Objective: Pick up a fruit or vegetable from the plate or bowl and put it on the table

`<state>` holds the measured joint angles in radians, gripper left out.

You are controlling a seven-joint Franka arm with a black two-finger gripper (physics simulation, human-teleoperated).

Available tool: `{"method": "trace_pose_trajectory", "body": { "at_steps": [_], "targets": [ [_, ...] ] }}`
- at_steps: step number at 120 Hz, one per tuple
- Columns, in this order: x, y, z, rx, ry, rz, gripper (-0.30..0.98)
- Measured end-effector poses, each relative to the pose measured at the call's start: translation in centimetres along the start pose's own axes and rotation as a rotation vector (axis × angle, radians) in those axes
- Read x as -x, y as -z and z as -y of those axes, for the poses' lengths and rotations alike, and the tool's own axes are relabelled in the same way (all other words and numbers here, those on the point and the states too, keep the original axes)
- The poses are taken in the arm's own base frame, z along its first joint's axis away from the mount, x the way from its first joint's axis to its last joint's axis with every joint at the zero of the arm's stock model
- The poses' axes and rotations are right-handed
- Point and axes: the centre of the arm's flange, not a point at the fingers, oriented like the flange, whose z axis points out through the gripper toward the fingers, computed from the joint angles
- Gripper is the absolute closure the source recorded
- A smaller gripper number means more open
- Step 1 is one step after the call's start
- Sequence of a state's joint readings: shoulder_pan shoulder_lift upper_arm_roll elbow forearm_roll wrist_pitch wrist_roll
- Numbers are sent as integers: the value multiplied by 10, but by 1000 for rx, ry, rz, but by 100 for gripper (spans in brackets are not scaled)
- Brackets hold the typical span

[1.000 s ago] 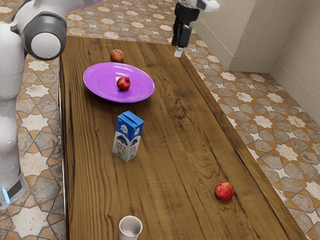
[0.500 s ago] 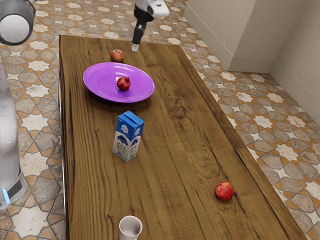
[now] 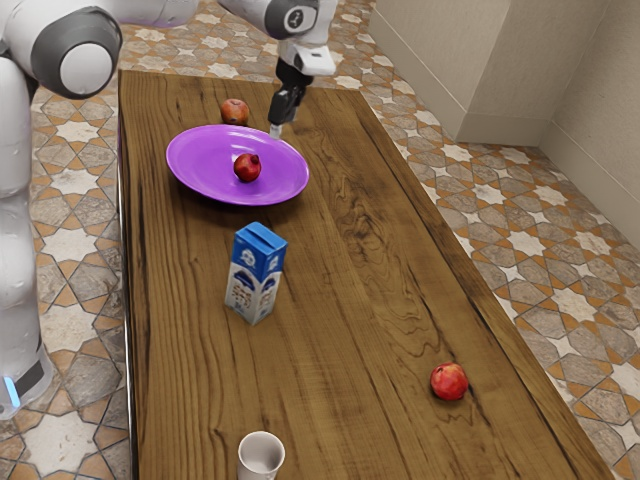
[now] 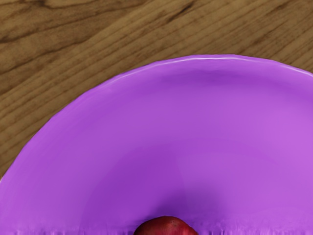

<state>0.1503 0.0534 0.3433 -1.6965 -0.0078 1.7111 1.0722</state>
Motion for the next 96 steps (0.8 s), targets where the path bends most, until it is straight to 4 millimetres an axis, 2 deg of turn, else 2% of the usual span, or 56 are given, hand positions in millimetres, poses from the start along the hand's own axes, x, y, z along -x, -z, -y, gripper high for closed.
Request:
{"method": "trace_pose_trajectory", "body": {
  "at_steps": [29,44,69,78,86,96],
  "targets": [
    [2,-23,-6,-34,-97,140,0],
    [24,-23,-16,-44,-113,120,0],
    [74,-40,1,-32,-53,79,0],
    [84,-35,-10,-42,-62,41,0],
    [82,-31,-25,-50,-91,12,0],
    [77,-29,-32,-58,-117,0,0]
  ]
}}
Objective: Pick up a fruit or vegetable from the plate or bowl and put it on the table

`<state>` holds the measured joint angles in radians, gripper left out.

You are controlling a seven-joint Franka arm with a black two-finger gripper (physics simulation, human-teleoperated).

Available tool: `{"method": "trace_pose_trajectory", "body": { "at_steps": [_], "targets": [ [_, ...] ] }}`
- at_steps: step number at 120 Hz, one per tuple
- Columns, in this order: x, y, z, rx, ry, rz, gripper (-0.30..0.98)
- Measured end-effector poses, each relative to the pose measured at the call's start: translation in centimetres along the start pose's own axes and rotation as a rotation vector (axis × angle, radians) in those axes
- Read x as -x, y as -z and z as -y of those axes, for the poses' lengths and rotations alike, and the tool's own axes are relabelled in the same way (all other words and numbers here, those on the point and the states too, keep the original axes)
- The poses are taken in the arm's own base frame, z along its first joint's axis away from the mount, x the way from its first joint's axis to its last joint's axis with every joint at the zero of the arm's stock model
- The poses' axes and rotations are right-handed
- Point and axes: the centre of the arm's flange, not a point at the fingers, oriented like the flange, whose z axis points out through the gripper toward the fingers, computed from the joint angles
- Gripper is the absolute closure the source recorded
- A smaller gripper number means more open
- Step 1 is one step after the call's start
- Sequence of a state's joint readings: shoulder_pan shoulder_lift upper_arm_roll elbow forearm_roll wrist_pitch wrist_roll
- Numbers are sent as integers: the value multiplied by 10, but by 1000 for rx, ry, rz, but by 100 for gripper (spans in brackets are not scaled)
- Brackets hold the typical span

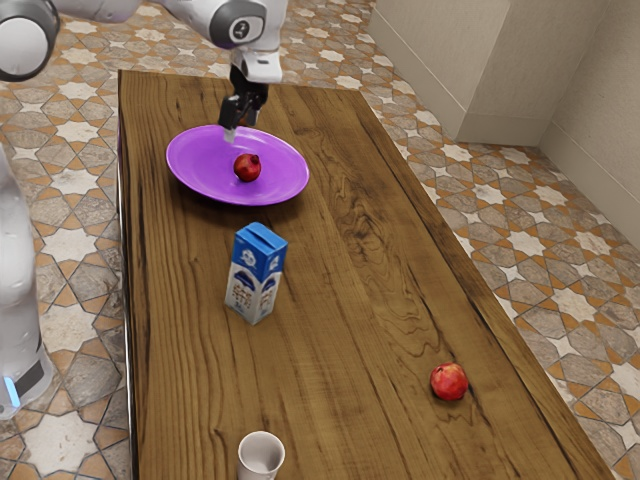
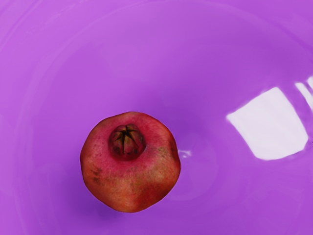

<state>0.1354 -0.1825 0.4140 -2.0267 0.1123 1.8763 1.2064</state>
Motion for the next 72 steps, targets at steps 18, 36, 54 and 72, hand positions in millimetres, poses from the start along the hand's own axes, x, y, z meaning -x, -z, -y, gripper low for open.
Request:
{"method": "trace_pose_trajectory", "body": {
  "at_steps": [18,36,54,72],
  "targets": [
    [-5,-10,-3,-2,-23,-4,0],
    [-22,-16,-3,-8,-56,-9,0],
    [-28,-25,-1,-6,-66,-5,0],
    [-28,-32,0,0,-71,-2,0]
  ]
}}
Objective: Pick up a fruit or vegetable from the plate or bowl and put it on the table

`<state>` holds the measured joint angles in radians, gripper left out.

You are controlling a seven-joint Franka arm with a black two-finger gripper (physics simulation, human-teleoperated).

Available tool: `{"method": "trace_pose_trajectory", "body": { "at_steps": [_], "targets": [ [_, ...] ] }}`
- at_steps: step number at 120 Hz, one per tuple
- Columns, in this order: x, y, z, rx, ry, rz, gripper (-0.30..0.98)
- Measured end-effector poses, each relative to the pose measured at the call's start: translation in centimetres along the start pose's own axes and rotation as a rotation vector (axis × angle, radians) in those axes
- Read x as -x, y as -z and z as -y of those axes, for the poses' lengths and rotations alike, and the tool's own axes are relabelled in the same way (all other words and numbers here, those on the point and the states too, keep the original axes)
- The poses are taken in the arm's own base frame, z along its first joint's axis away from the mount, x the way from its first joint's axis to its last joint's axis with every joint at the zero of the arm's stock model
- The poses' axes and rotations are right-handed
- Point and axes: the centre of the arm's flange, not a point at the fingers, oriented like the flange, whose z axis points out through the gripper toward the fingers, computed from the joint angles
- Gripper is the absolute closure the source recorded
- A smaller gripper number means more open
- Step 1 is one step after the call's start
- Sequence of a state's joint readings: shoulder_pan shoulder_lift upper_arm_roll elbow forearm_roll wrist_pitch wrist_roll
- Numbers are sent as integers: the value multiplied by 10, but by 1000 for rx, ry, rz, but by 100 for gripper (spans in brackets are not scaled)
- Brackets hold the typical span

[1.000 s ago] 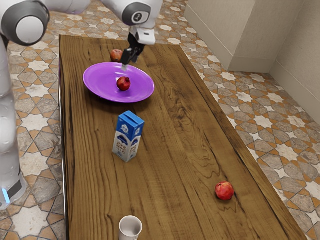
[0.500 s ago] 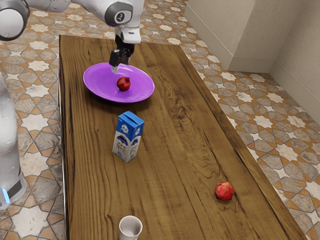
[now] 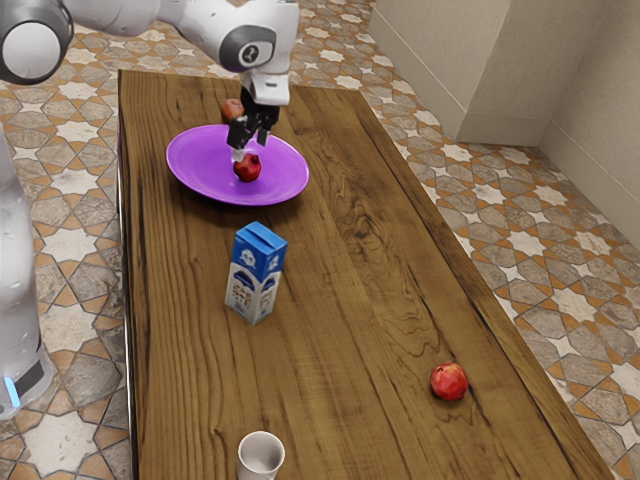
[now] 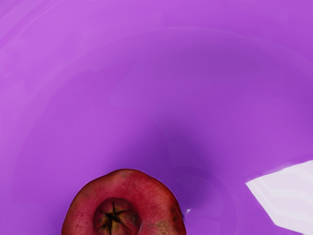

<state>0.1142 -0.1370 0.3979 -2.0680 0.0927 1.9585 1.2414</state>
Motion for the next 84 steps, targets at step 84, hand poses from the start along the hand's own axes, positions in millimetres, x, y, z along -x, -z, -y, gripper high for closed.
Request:
{"method": "trace_pose_trajectory", "body": {
  "at_steps": [84],
  "targets": [
    [3,-38,8,9,1,21,0]
  ]
}}
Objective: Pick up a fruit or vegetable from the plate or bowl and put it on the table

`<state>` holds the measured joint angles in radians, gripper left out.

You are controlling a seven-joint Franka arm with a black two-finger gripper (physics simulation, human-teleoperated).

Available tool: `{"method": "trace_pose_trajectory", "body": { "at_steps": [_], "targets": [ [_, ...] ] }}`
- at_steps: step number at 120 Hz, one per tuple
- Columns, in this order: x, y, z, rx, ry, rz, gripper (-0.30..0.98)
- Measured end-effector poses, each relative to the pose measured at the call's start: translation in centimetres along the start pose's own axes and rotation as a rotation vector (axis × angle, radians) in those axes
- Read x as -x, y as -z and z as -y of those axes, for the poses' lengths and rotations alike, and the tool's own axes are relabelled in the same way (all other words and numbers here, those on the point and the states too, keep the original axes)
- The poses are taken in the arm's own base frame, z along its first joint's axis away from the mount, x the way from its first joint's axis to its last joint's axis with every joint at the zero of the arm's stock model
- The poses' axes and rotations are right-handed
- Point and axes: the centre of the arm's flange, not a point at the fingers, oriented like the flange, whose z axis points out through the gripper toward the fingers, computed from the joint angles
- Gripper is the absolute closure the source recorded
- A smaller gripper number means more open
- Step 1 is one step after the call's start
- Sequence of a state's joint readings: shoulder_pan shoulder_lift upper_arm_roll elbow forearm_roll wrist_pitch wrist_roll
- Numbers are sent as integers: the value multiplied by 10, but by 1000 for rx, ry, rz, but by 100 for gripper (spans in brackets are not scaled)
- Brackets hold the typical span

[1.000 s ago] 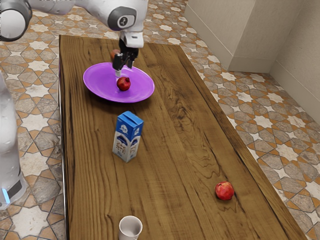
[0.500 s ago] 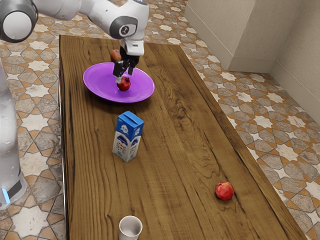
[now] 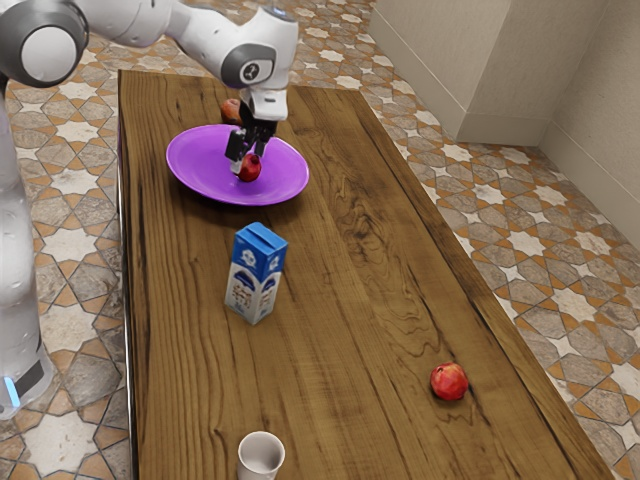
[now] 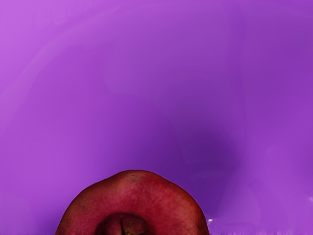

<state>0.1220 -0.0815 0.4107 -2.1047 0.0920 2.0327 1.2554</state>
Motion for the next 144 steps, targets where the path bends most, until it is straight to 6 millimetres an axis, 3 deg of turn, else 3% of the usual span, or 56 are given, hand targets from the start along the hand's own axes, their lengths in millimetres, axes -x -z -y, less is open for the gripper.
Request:
{"method": "trace_pose_trajectory", "body": {
  "at_steps": [53,79,117,134,144],
  "targets": [
    [0,-10,3,5,2,3,1],
    [10,-16,6,14,37,-14,32],
    [12,-14,7,1,54,-25,39],
    [10,13,4,-39,48,-55,35],
    [-2,52,6,-90,28,-77,37]
  ]
}}
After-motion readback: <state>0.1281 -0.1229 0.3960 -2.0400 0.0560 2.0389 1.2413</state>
